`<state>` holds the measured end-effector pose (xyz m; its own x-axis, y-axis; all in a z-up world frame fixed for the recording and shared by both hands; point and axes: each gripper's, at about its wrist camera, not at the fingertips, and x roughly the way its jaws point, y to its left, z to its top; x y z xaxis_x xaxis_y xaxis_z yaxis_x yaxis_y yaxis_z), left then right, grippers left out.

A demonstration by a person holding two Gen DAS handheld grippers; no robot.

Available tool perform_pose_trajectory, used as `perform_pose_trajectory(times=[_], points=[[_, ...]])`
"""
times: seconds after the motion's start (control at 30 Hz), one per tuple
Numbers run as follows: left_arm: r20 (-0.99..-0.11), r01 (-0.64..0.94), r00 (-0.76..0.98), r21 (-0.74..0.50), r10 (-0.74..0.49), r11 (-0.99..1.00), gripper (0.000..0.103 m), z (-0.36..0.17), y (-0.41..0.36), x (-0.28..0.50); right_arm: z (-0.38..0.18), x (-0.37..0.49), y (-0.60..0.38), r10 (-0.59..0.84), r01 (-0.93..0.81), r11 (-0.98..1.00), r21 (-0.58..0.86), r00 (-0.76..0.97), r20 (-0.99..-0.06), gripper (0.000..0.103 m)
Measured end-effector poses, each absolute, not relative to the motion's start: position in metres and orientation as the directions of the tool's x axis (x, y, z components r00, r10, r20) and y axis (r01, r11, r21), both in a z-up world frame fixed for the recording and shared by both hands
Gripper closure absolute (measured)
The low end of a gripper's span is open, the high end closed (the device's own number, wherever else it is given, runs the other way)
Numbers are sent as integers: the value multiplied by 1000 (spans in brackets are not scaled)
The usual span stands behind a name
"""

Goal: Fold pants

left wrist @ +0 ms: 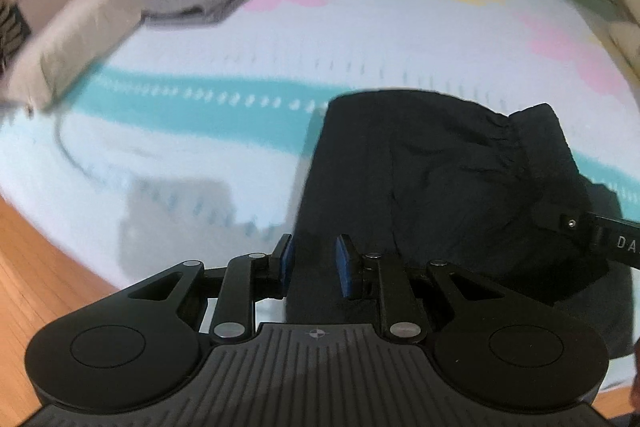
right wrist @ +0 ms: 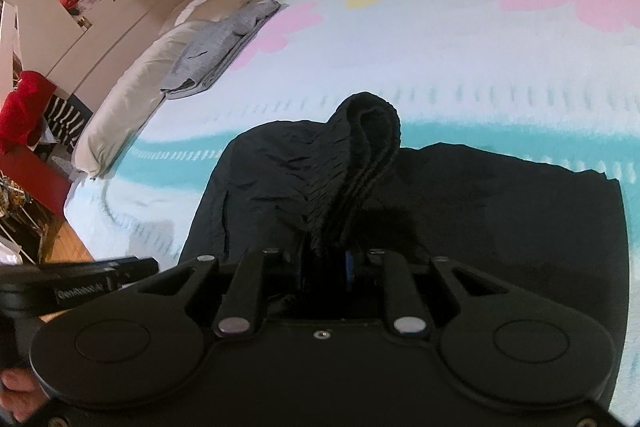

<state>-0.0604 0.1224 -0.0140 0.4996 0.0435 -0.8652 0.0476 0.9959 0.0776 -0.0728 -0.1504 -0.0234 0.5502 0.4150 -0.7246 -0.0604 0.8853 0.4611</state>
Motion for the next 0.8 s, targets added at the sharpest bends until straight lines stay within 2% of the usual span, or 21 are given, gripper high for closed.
perform_pose_trajectory(times=[0.1,0.3,0.47,0.8], points=[[-855,59,515,110,64,992,80,-17,123,-56,-24,-73,-150,414,-61,886,459,547,-727,75],[-891,46,454,29,4,999,80,-33,126,-51,-25,-73,-148,404,-58,893,446,541,-738,75],[-904,9,427,36,29,999,80,-43,129,-48,-23,-70,-143,404,-52,891,451,542,-737,75],[-906,-92,421,-7,32,996,80,-39,154,-48,34,-86,-151,497,-126,825,551,628,-599,77]])
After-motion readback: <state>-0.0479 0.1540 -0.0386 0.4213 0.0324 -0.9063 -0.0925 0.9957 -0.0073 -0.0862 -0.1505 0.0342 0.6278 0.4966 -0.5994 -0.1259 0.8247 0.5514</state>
